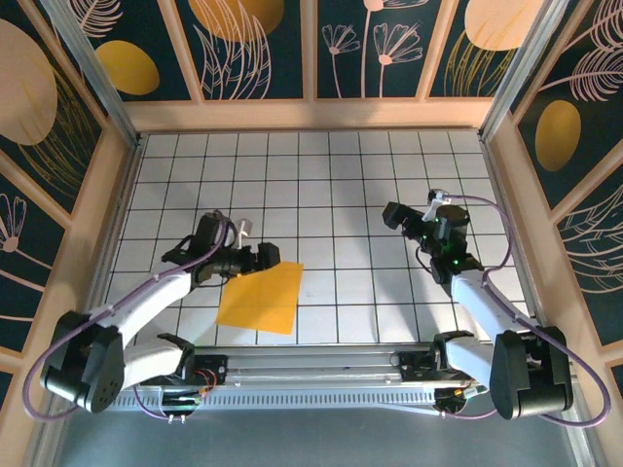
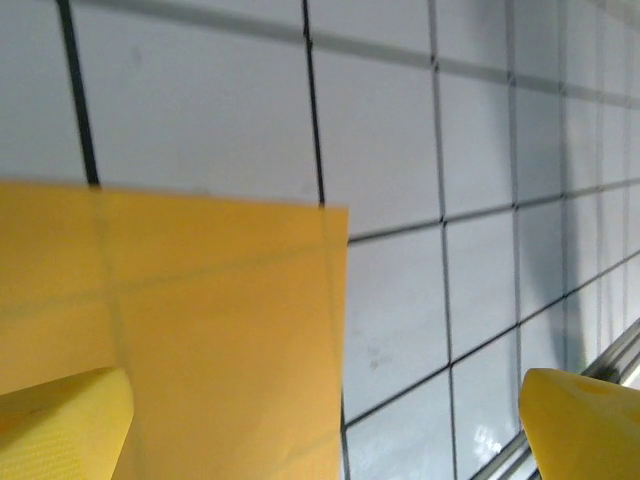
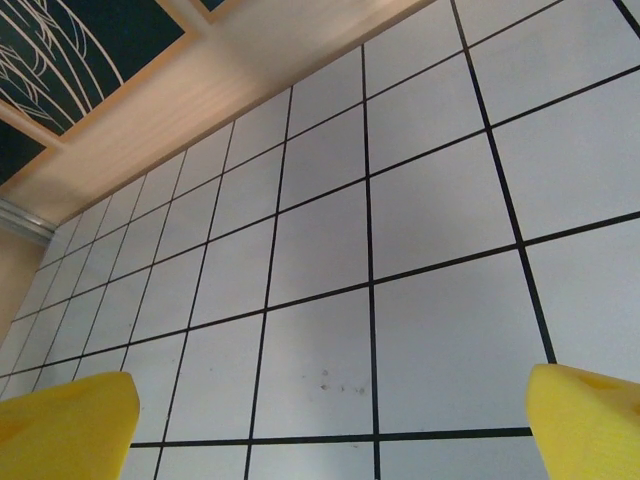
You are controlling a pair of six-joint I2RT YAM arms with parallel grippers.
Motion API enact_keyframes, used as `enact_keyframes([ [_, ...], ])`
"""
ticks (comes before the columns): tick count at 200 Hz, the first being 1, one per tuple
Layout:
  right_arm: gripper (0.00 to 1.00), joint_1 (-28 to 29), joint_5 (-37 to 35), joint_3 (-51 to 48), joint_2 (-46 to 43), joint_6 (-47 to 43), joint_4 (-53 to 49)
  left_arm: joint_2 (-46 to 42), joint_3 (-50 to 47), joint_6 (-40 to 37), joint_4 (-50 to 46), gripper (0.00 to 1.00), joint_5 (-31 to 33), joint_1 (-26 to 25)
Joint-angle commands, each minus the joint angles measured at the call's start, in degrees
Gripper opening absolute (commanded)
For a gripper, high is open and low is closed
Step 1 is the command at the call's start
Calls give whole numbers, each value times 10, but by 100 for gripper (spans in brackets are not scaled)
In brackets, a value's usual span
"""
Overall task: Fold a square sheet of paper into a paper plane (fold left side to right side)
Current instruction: Move the square sheet of paper to the center of the table.
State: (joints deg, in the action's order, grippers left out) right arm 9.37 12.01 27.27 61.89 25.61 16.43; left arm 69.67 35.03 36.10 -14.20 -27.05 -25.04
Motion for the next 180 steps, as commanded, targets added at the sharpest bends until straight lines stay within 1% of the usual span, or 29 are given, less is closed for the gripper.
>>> enact_keyframes([
  [1,99,10,-30,19,4,-12,-19,40,1,4,-30,98,-24,-30],
  [37,99,12,-42,19,-4,-20,-29,102,7,-6,-37,98,-10,-60],
  [70,99,11,-48,16,-8,-24,-29,142,4,4,-10,97,-16,-79],
  [89,99,11,-51,19,-8,-26,-31,153,0,28,23,97,-24,-86],
  [108,99,12,-53,20,-8,-27,-34,162,-5,70,72,97,-33,-89],
  [122,99,12,-57,20,-9,-27,-36,169,-3,96,101,97,-28,-90],
  [147,99,11,-59,20,-9,-22,-38,195,19,123,129,97,-17,-92],
  [180,99,12,-67,25,-7,-18,-50,241,61,138,147,96,-6,-94],
])
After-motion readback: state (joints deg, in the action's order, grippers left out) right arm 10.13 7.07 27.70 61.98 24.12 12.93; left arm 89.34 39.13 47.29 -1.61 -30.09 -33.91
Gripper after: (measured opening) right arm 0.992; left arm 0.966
